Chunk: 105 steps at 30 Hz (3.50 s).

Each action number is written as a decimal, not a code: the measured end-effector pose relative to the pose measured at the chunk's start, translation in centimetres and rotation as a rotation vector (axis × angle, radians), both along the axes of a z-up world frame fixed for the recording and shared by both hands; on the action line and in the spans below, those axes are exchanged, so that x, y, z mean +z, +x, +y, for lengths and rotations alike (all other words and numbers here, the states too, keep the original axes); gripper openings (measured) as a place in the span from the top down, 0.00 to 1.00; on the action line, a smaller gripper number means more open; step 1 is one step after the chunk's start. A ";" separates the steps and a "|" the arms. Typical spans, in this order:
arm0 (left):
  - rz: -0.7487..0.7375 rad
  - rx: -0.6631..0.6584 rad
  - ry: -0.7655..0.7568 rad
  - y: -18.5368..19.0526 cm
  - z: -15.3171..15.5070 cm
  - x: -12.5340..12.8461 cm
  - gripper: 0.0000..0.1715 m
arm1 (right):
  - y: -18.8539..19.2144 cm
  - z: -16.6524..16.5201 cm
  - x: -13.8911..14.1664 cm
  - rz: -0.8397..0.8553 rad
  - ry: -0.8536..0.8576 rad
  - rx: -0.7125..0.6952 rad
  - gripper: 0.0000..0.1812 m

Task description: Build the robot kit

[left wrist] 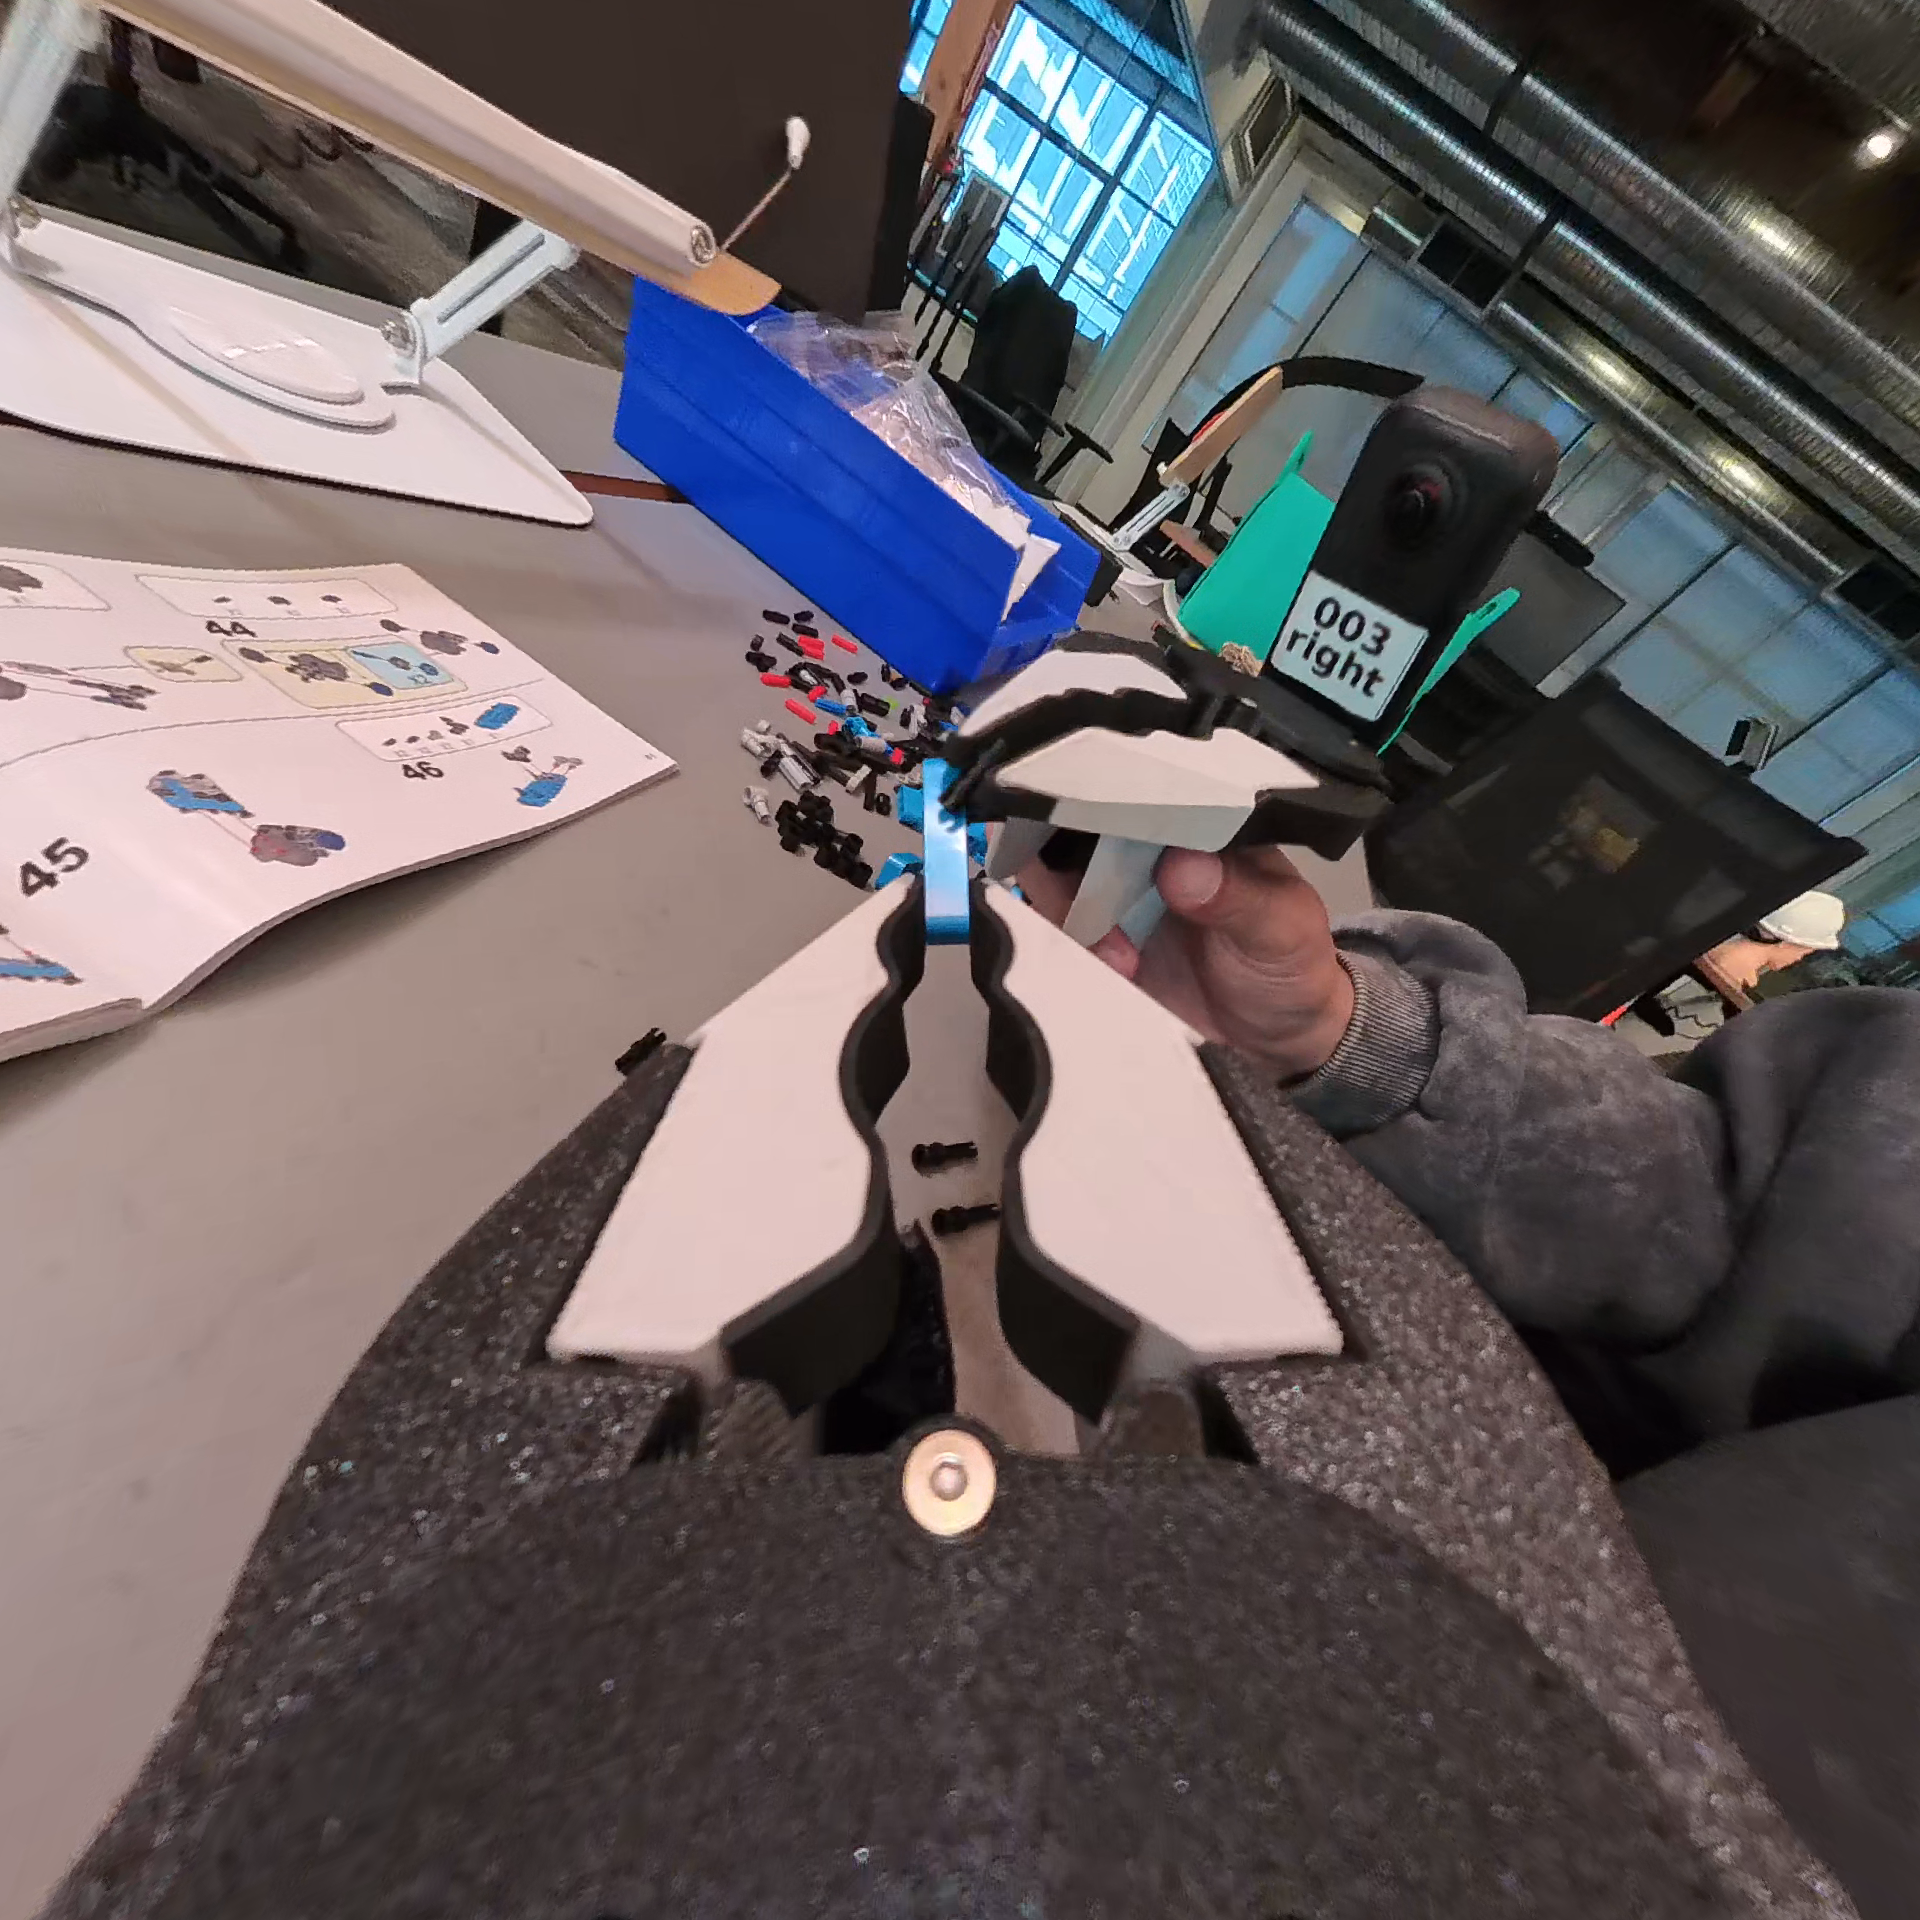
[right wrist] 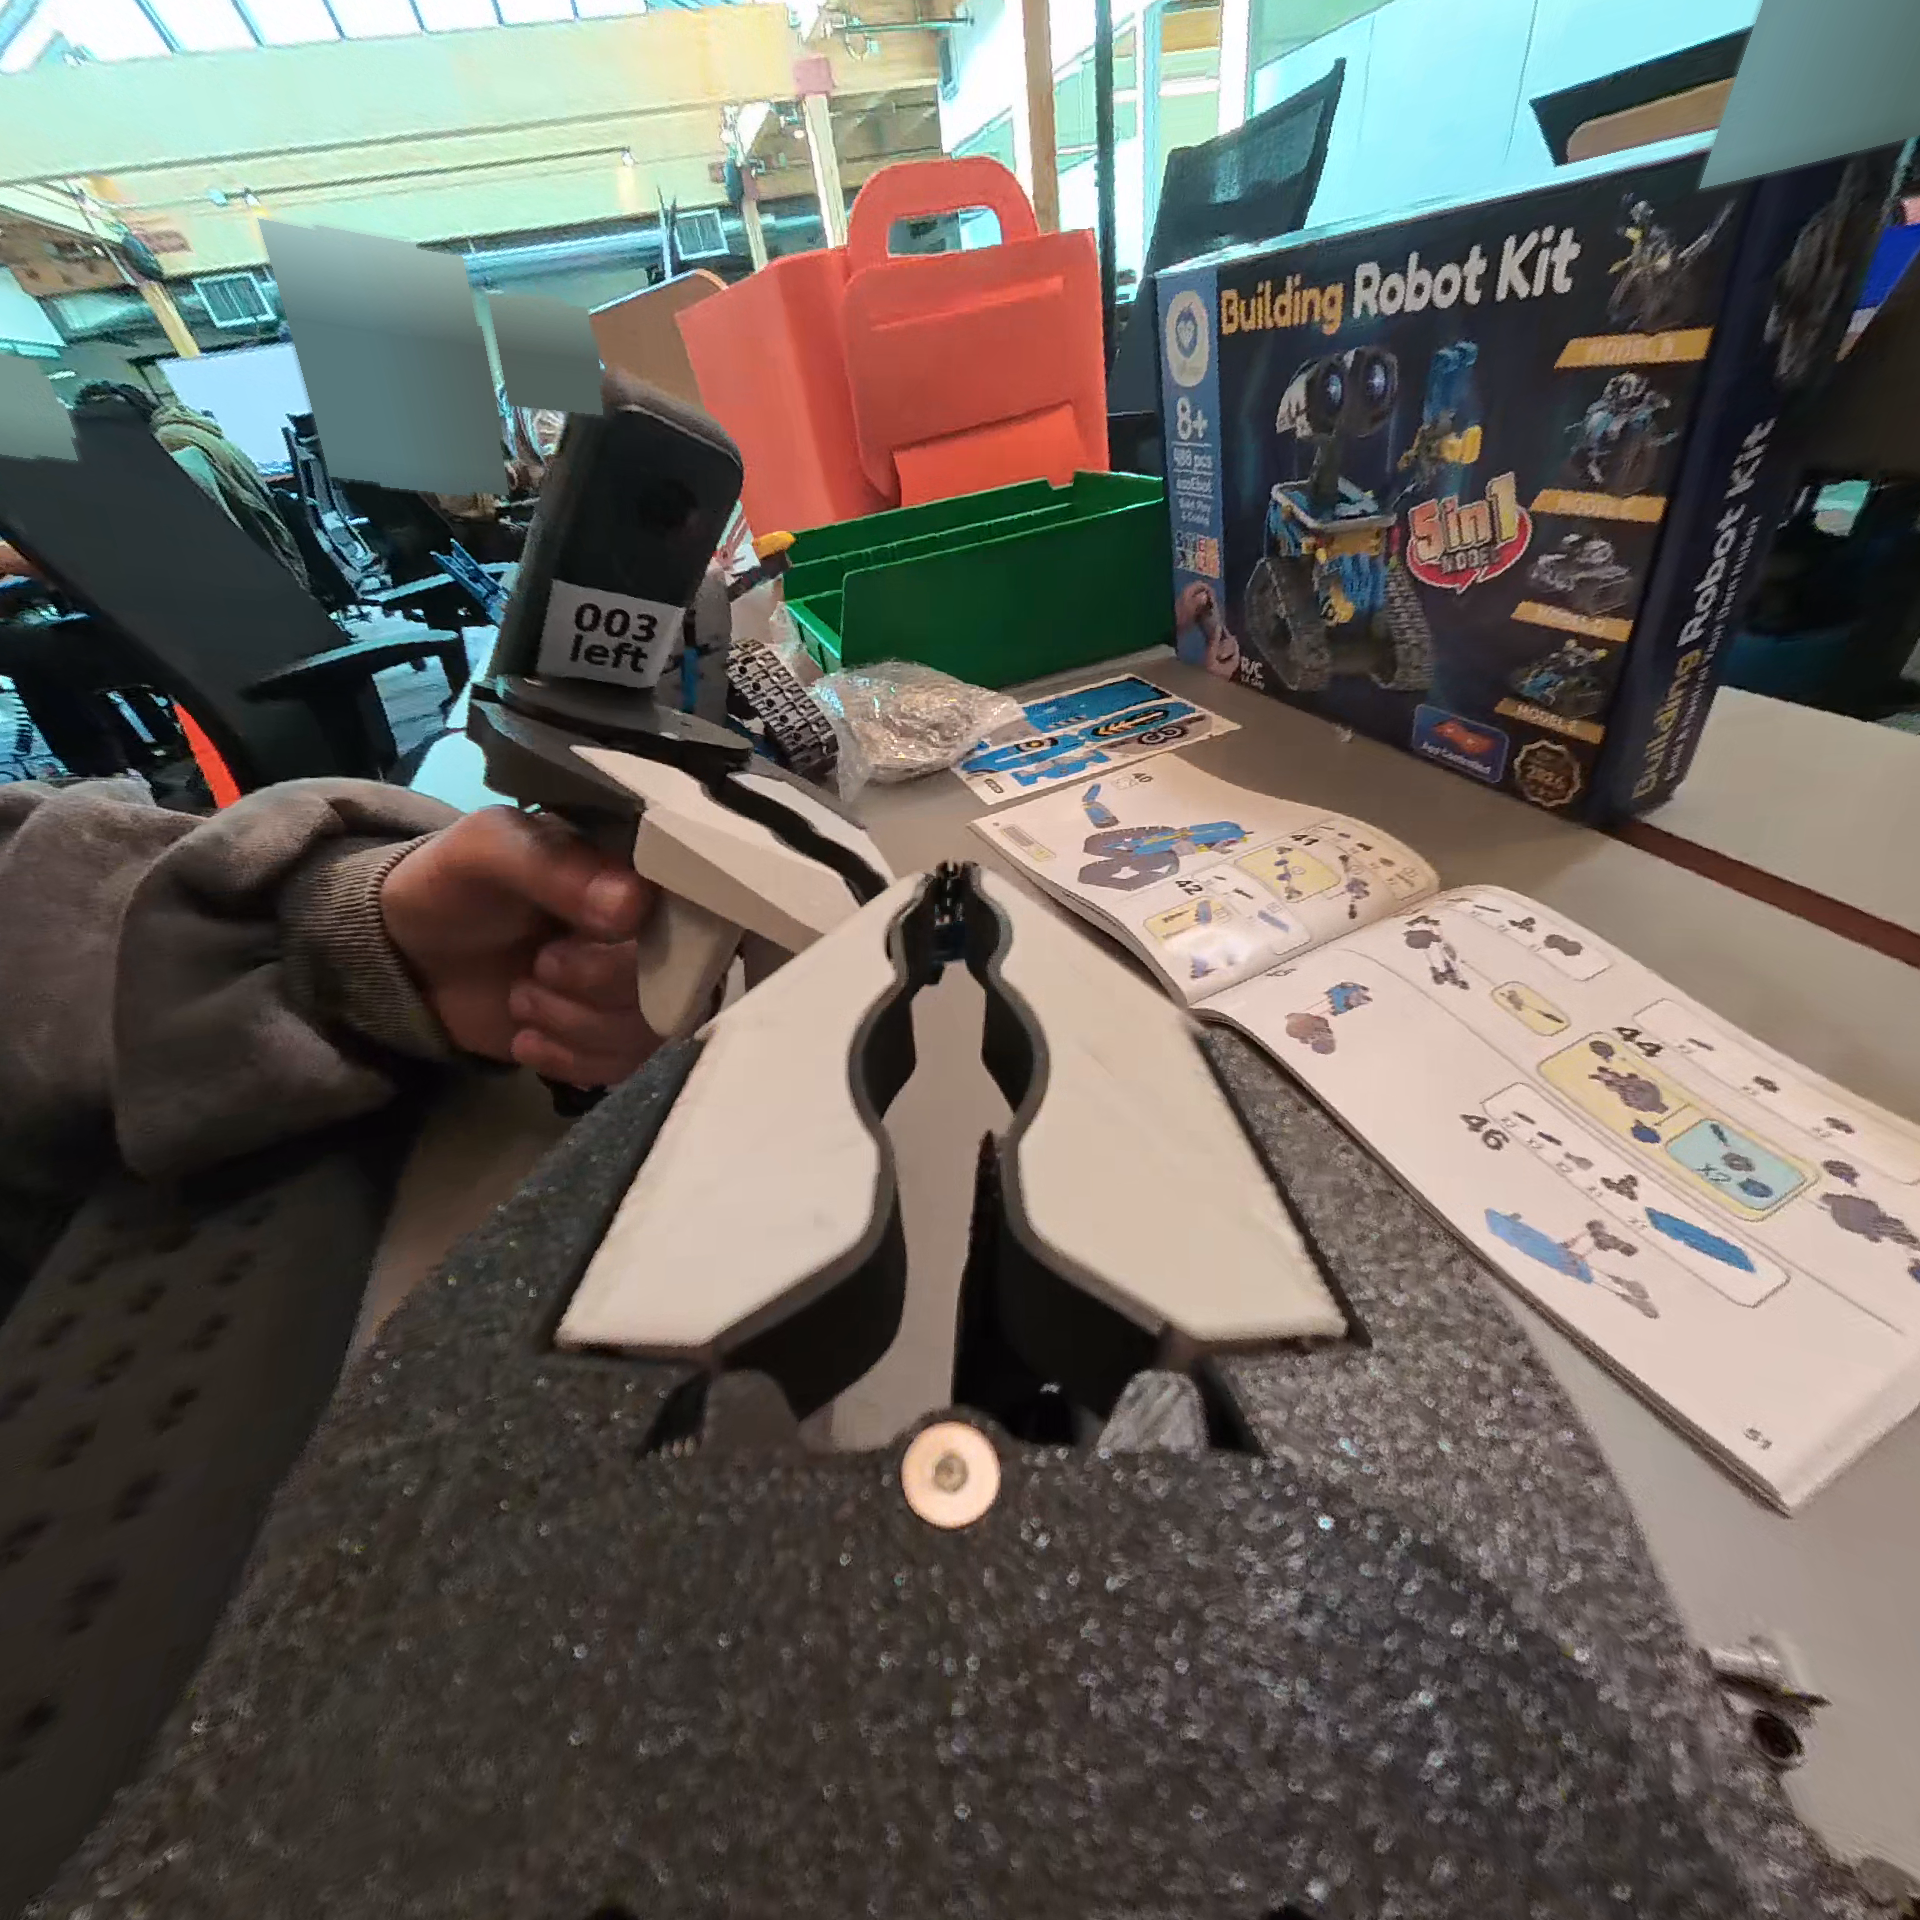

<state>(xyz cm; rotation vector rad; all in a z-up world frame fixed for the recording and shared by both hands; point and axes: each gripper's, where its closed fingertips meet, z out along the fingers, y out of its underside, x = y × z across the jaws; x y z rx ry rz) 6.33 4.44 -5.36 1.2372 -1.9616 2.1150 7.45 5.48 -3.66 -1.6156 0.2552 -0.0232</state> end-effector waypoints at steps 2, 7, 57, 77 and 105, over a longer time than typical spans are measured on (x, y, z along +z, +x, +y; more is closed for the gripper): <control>0.014 0.010 -0.027 0.2 0.4 0.1 0.96 | 0.0 0.0 0.1 0.000 0.004 0.001 0.97; 0.022 0.007 -0.033 0.3 0.5 0.1 0.96 | -0.1 -0.1 0.2 0.016 0.013 0.011 0.98; 0.213 -0.272 0.100 -2.7 -0.7 -4.5 0.96 | -3.7 -0.5 -5.3 -0.754 -0.500 0.143 0.98; 0.231 -0.366 0.023 -4.0 -1.2 -3.7 0.96 | -5.0 -1.4 -4.7 -0.658 -0.419 0.220 0.98; 0.255 -0.327 0.134 -3.5 -1.0 -5.6 0.96 | -4.6 -1.2 -6.6 -0.723 -0.531 0.217 0.98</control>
